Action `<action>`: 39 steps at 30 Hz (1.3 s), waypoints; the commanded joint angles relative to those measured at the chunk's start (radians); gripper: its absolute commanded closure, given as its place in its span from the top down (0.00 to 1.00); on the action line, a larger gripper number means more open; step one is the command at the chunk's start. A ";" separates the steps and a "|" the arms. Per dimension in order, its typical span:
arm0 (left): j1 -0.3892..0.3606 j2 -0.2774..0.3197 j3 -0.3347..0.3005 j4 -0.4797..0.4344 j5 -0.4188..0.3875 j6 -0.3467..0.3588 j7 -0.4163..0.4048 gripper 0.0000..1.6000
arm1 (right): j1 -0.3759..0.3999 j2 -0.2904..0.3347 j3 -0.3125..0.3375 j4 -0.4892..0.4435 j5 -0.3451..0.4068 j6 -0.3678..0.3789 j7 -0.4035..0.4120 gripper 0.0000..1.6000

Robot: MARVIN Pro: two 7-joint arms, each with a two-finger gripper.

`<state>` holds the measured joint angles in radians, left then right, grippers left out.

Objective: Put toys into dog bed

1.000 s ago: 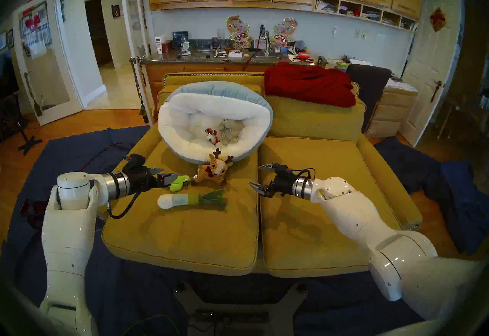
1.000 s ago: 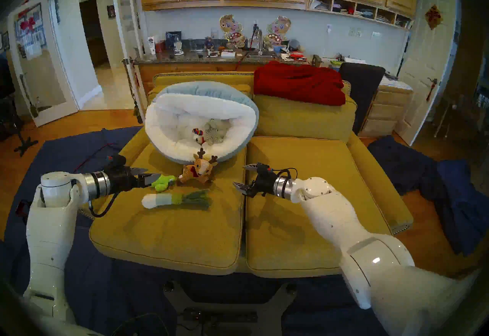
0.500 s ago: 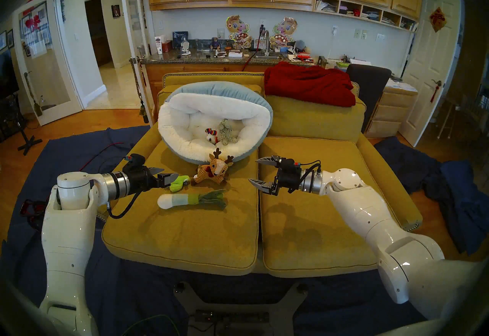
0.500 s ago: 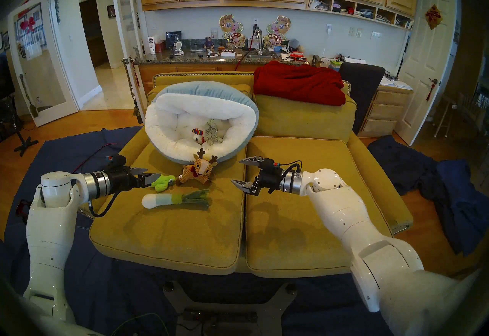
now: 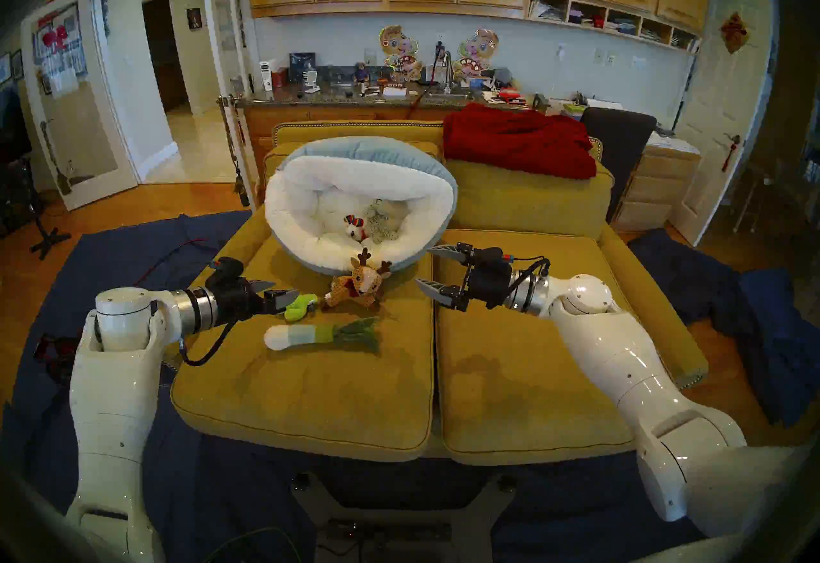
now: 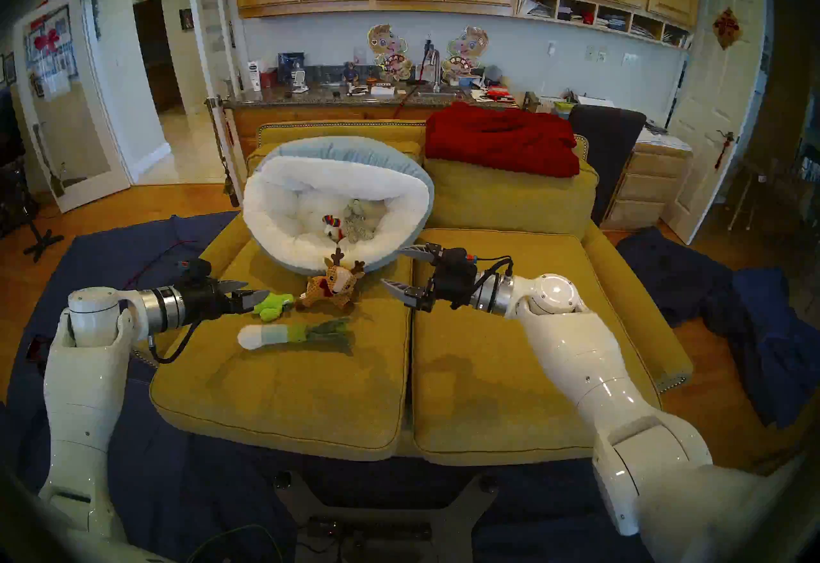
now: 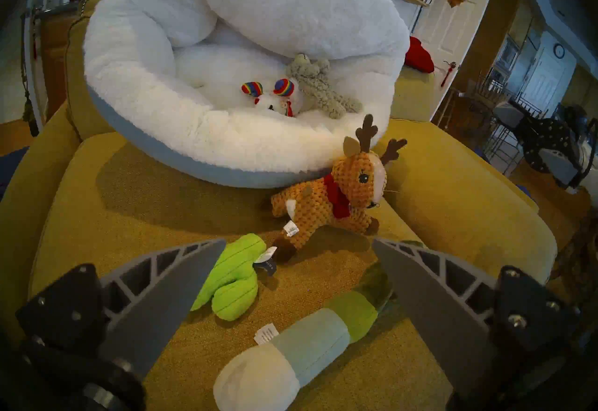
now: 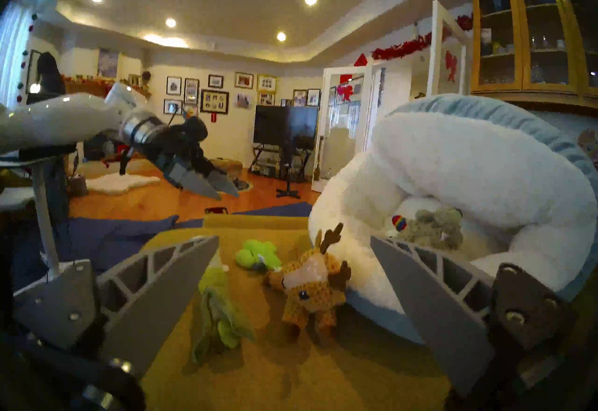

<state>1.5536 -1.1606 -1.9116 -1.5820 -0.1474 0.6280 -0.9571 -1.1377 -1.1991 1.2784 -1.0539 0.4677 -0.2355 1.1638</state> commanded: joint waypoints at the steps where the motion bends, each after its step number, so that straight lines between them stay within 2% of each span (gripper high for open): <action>1: -0.032 0.005 -0.003 -0.027 -0.007 -0.006 -0.003 1.00 | -0.034 0.000 0.039 -0.102 0.043 0.070 -0.050 1.00; 13: -0.033 0.005 -0.003 -0.029 -0.008 -0.006 -0.003 1.00 | -0.125 -0.003 0.080 -0.235 0.039 0.203 -0.215 1.00; 25: -0.035 0.005 -0.004 -0.031 -0.008 -0.006 -0.004 1.00 | -0.216 -0.008 0.070 -0.367 0.018 0.332 -0.354 1.00; 27: -0.035 0.005 -0.004 -0.032 -0.008 -0.006 -0.004 1.00 | -0.242 -0.003 0.074 -0.418 0.012 0.355 -0.384 1.00; 28: -0.035 0.005 -0.004 -0.032 -0.008 -0.006 -0.004 1.00 | -0.229 -0.011 0.071 -0.385 0.014 0.356 -0.386 1.00; 31: -0.035 0.004 -0.004 -0.032 -0.008 -0.006 -0.004 1.00 | -0.263 -0.004 0.079 -0.447 0.004 0.389 -0.436 1.00; 32: -0.035 0.004 -0.004 -0.032 -0.008 -0.006 -0.004 1.00 | -0.255 -0.010 0.078 -0.425 0.002 0.386 -0.442 1.00; 33: -0.035 0.004 -0.004 -0.033 -0.008 -0.006 -0.004 1.00 | -0.281 -0.002 0.083 -0.478 -0.002 0.406 -0.468 1.00; 34: -0.035 0.004 -0.004 -0.033 -0.008 -0.006 -0.004 1.00 | -0.274 -0.008 0.081 -0.459 -0.002 0.408 -0.470 1.00; 35: -0.035 0.004 -0.004 -0.033 -0.008 -0.005 -0.004 1.00 | -0.291 -0.004 0.083 -0.492 -0.007 0.421 -0.488 1.00; 39: -0.036 0.004 -0.004 -0.034 -0.008 -0.005 -0.005 1.00 | -0.308 -0.008 0.084 -0.518 -0.022 0.438 -0.526 1.00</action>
<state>1.5496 -1.1603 -1.9114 -1.5884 -0.1477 0.6277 -0.9591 -1.4248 -1.2066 1.3471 -1.4713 0.4582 0.1809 0.6947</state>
